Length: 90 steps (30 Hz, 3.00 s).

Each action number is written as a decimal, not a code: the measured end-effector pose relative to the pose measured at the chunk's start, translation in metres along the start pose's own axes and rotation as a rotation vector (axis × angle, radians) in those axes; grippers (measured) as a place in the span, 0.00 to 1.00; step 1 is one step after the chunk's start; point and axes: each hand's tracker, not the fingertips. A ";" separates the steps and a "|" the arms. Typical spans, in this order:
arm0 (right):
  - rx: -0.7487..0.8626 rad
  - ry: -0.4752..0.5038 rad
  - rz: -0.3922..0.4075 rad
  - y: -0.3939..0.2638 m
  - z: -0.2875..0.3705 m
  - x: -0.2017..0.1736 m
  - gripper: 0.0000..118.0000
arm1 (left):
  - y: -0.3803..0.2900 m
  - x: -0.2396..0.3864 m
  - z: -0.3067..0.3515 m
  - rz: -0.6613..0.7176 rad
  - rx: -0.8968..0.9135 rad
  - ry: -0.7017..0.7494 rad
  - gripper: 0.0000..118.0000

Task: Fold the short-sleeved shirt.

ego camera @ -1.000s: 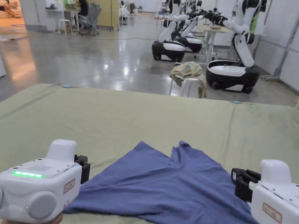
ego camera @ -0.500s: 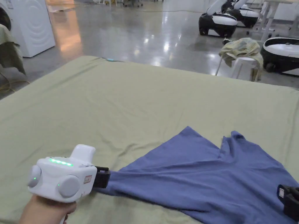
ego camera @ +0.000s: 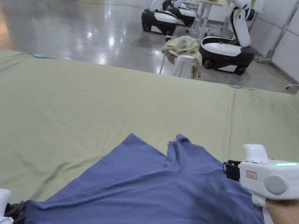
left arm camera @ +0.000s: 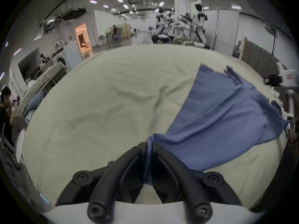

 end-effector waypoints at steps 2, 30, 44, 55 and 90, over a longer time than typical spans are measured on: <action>-0.058 -0.011 0.023 0.011 -0.033 0.003 0.88 | 0.008 0.002 0.017 -0.016 -0.004 0.004 0.07; 0.430 0.070 -0.041 0.137 0.245 0.044 0.02 | 0.167 -0.002 0.069 0.031 0.271 -0.036 0.06; 0.786 0.005 -0.153 0.280 0.361 0.095 0.02 | 0.399 0.035 0.142 -0.020 0.602 0.115 0.06; 0.737 -0.018 -0.186 0.252 0.276 0.092 0.02 | 0.386 0.038 0.062 -0.023 0.533 0.155 0.06; 0.082 0.088 -0.202 -0.257 0.230 0.047 0.69 | -0.079 0.049 0.098 -0.043 0.028 0.018 0.77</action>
